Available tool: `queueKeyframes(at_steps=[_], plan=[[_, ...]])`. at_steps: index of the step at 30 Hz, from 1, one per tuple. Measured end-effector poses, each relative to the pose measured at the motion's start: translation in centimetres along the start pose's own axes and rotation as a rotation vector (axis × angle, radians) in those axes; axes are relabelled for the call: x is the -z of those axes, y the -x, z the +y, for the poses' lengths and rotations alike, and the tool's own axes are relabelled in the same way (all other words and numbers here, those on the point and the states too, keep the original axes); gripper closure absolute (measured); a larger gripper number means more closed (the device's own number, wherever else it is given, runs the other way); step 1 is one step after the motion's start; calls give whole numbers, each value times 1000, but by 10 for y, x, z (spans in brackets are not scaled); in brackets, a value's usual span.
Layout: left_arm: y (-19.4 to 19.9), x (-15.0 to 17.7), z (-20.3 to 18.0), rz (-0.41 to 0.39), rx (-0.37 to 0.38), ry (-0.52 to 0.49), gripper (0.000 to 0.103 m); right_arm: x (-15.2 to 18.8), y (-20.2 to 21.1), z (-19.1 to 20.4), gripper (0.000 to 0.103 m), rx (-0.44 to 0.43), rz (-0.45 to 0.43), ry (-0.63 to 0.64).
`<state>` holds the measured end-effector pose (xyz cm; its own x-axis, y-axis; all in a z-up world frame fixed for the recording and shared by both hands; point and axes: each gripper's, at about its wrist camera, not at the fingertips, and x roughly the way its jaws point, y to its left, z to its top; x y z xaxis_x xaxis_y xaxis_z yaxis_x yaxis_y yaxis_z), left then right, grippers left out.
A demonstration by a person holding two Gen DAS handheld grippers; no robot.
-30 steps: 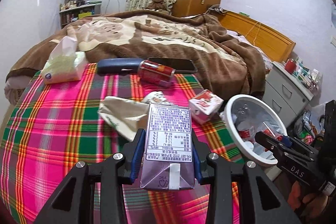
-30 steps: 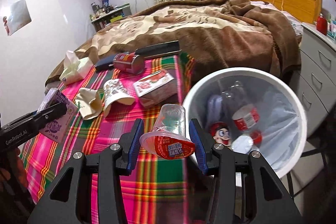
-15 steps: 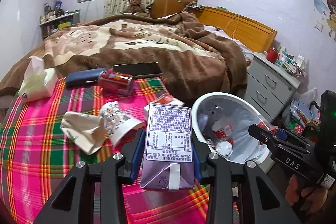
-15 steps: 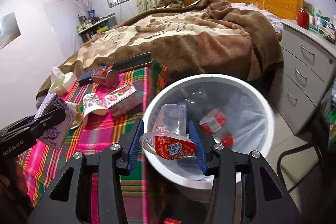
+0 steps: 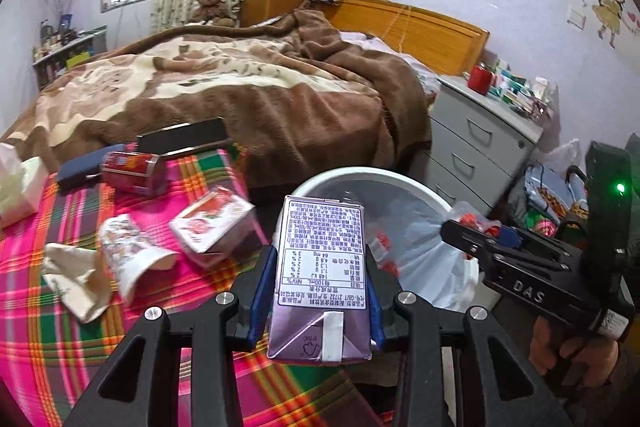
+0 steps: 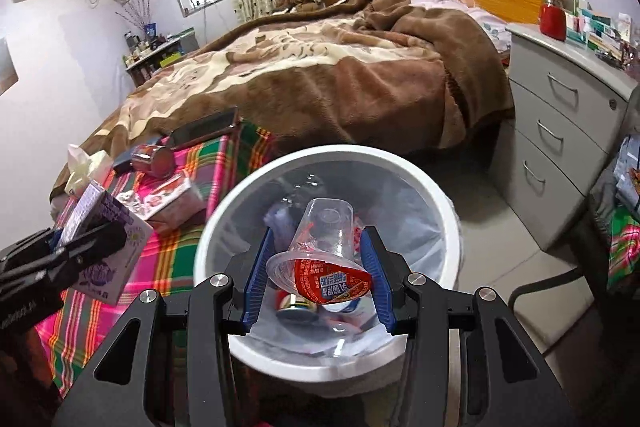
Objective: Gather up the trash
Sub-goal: 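Carry the juice box with left and clear cup with right over the bin, then open the left tool dropping the juice box while the right tool drops the cup into the bin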
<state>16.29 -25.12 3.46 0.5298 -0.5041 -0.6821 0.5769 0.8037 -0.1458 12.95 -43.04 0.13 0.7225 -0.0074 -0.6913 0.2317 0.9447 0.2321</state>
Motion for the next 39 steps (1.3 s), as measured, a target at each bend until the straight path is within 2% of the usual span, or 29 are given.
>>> queueKeyframes(at_steps=[7, 16, 18, 19, 20, 23, 39], plan=[[-36, 0, -18, 65, 45, -2, 63, -4, -19, -18, 57, 7, 58, 1], [-54, -1, -30, 85, 62, -3, 63, -5, -26, -26, 56, 1, 96, 10], [-55, -2, -30, 81, 63, -2, 59, -5, -25, -27, 54, 0, 93, 6], [-55, -2, -30, 77, 62, -3, 49, -5, -25, -29, 46, 0, 93, 2], [-55, -2, -30, 75, 62, -1, 44, -5, -24, -29, 43, -1, 89, -2], [-54, -2, -29, 70, 77, 9, 44, -6, -24, -31, 42, -13, 85, -11], [-27, 6, -13, 46, 41, 34, 44, 1, -12, -20, 42, -37, 54, -30]])
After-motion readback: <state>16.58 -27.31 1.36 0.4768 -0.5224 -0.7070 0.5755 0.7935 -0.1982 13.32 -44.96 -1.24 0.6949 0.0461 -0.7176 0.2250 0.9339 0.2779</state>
